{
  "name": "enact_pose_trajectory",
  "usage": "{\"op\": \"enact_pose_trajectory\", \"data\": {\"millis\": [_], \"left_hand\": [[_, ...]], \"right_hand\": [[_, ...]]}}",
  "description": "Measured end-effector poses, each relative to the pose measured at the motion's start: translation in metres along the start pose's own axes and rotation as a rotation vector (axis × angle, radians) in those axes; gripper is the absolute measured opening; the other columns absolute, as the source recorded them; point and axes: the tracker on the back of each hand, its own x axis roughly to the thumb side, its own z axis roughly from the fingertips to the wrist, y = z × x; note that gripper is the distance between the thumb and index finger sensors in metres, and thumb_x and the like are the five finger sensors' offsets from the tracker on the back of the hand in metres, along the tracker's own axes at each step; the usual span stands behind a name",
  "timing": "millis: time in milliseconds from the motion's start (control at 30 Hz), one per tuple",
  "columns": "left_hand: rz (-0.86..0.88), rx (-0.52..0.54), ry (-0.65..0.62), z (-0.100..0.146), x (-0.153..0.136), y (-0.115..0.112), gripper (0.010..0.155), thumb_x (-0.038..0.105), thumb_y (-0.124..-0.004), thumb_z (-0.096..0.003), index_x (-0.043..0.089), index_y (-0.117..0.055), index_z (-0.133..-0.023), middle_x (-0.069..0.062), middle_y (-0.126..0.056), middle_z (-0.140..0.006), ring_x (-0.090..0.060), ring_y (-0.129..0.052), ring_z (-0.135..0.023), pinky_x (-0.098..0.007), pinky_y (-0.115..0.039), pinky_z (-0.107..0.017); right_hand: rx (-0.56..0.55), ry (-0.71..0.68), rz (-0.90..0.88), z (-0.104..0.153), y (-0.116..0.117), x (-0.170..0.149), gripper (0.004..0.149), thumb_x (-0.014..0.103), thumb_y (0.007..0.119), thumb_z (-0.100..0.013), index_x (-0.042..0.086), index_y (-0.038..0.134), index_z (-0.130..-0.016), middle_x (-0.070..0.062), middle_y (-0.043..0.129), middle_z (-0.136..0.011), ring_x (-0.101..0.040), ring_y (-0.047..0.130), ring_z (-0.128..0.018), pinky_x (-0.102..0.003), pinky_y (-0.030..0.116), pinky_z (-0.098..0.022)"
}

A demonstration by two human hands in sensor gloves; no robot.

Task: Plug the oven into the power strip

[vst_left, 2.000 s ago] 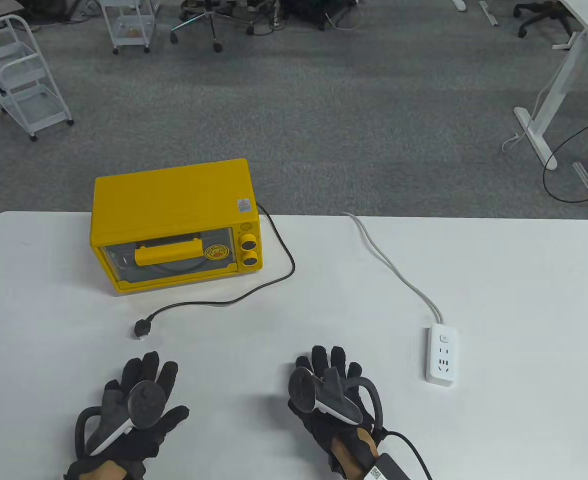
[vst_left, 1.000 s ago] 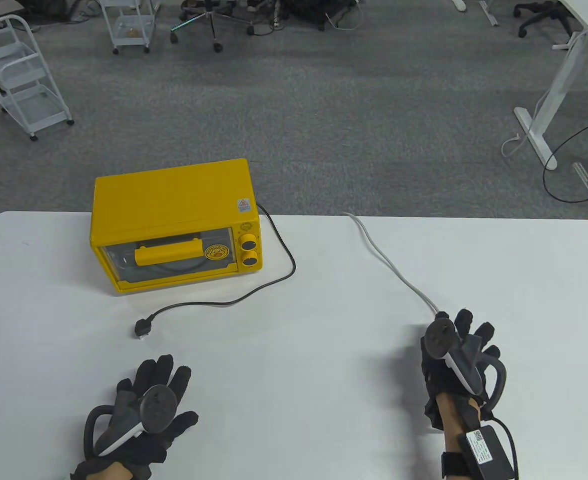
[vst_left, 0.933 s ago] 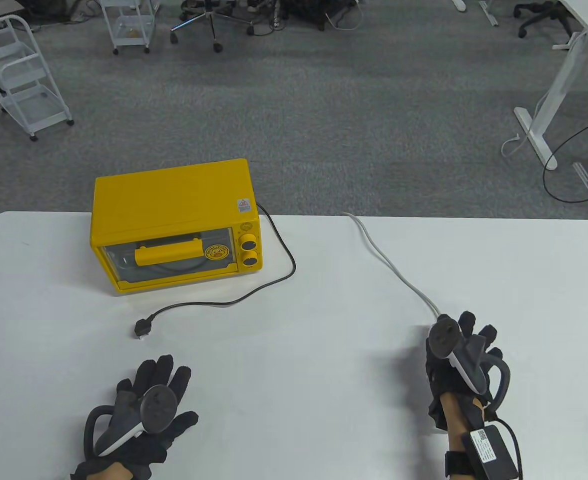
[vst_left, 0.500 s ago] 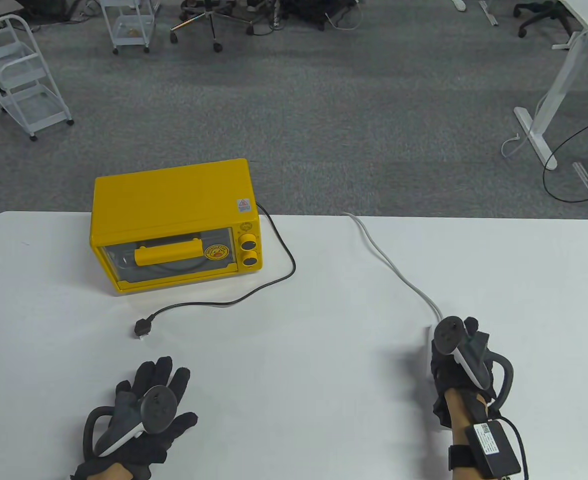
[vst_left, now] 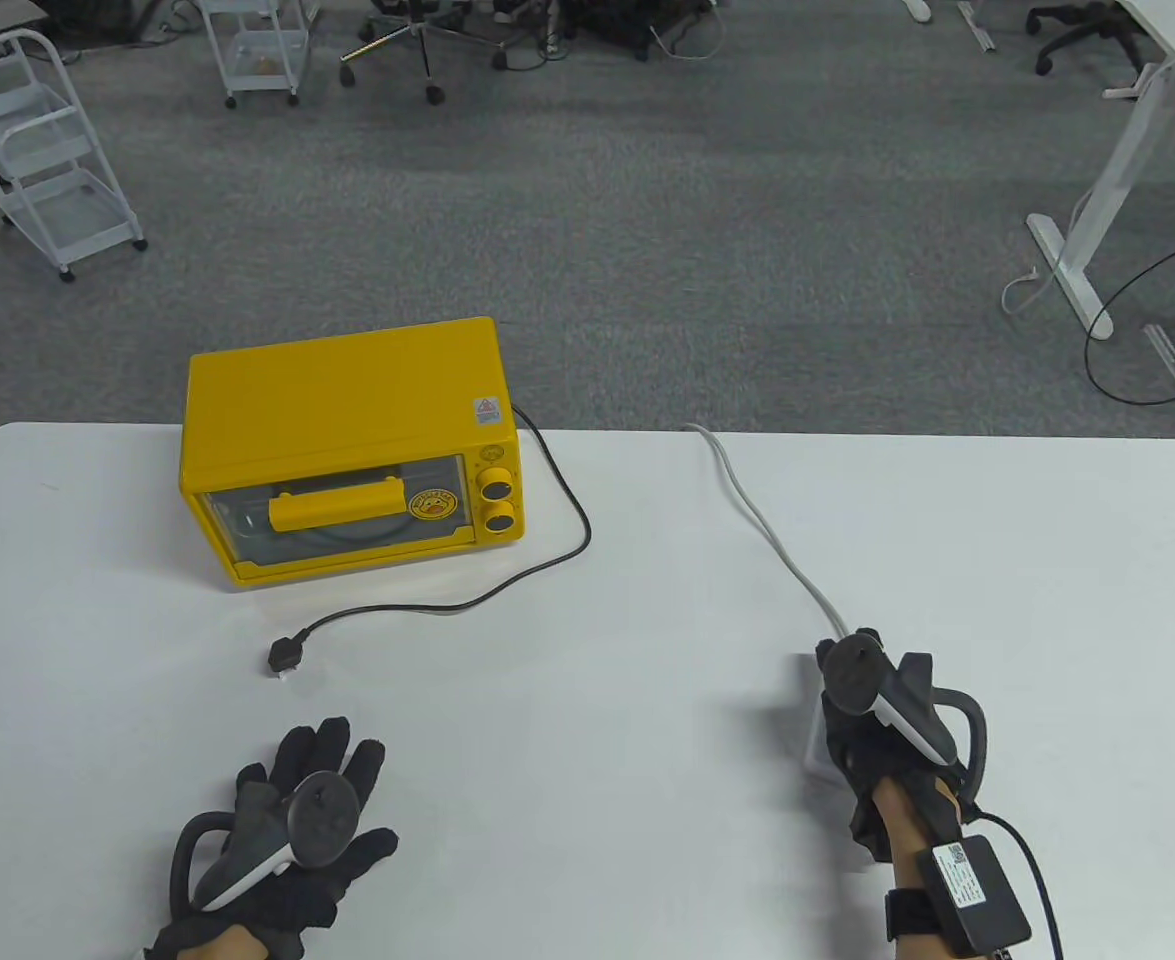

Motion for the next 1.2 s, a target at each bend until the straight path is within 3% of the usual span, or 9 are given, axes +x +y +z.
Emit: {"op": "enact_pose_trajectory", "data": {"millis": [133, 400, 533, 767, 933, 1067, 1200], "left_hand": [[0.002, -0.004, -0.004, 0.0, 0.001, 0.0, 0.086, 0.068, -0.057, -0.0392, 0.039, -0.031, -0.116, 0.001, -0.014, -0.13, -0.037, -0.019, -0.119, -0.07, -0.033, -0.079], [-0.009, -0.01, -0.012, -0.001, 0.003, 0.0, 0.085, 0.067, -0.057, -0.0397, 0.039, -0.032, -0.116, 0.002, -0.014, -0.13, -0.037, -0.02, -0.119, -0.07, -0.033, -0.079], [-0.012, -0.015, -0.008, -0.001, 0.003, 0.0, 0.083, 0.066, -0.058, -0.041, 0.039, -0.033, -0.116, 0.002, -0.014, -0.13, -0.037, -0.02, -0.119, -0.07, -0.033, -0.079], [0.01, 0.005, 0.007, 0.001, -0.003, 0.006, 0.075, 0.06, -0.058, -0.0454, 0.04, -0.04, -0.115, 0.003, -0.017, -0.13, -0.035, -0.022, -0.12, -0.068, -0.035, -0.08], [0.107, 0.081, 0.057, 0.007, -0.024, 0.024, 0.07, 0.054, -0.06, -0.0481, 0.04, -0.043, -0.115, 0.004, -0.019, -0.131, -0.035, -0.023, -0.12, -0.068, -0.036, -0.081], [0.248, 0.119, 0.088, 0.002, -0.048, 0.037, 0.069, 0.05, -0.063, -0.0491, 0.038, -0.046, -0.115, 0.005, -0.026, -0.131, -0.034, -0.029, -0.12, -0.067, -0.038, -0.081], [0.28, 0.151, 0.12, -0.008, -0.061, 0.049, 0.064, 0.042, -0.065, -0.0512, 0.034, -0.054, -0.114, 0.006, -0.035, -0.131, -0.034, -0.034, -0.12, -0.067, -0.04, -0.081]], "right_hand": [[0.04, -0.08, -0.007, 0.007, 0.0, 0.022, 0.057, 0.024, 0.068, -0.052, 0.027, 0.06, -0.109, -0.016, 0.062, -0.114, -0.036, 0.095, -0.073, -0.042, 0.082, -0.054], [0.156, -0.261, -0.058, 0.025, 0.009, 0.07, 0.069, 0.01, 0.079, -0.047, 0.024, 0.052, -0.109, -0.017, 0.058, -0.114, -0.03, 0.095, -0.075, -0.038, 0.084, -0.057], [0.186, -0.285, -0.057, 0.032, 0.011, 0.092, 0.073, 0.019, 0.085, -0.047, 0.02, 0.049, -0.11, -0.018, 0.056, -0.113, -0.03, 0.094, -0.076, -0.038, 0.084, -0.058], [0.112, -0.323, 0.051, 0.046, 0.016, 0.14, 0.072, 0.025, 0.087, -0.045, 0.017, 0.055, -0.109, -0.019, 0.067, -0.105, -0.023, 0.103, -0.069, -0.033, 0.091, -0.052], [0.059, -0.346, 0.055, 0.058, 0.021, 0.178, 0.073, 0.036, 0.09, -0.04, 0.016, 0.065, -0.106, -0.019, 0.08, -0.095, -0.02, 0.105, -0.068, -0.031, 0.094, -0.05], [0.012, -0.37, 0.072, 0.069, 0.029, 0.216, 0.073, 0.045, 0.088, -0.037, 0.018, 0.071, -0.103, -0.016, 0.087, -0.087, -0.016, 0.109, -0.058, -0.029, 0.095, -0.042], [0.049, -0.368, -0.016, 0.072, 0.036, 0.247, 0.073, 0.047, 0.089, -0.036, 0.022, 0.071, -0.103, -0.014, 0.087, -0.086, -0.015, 0.107, -0.055, -0.029, 0.092, -0.042]]}}
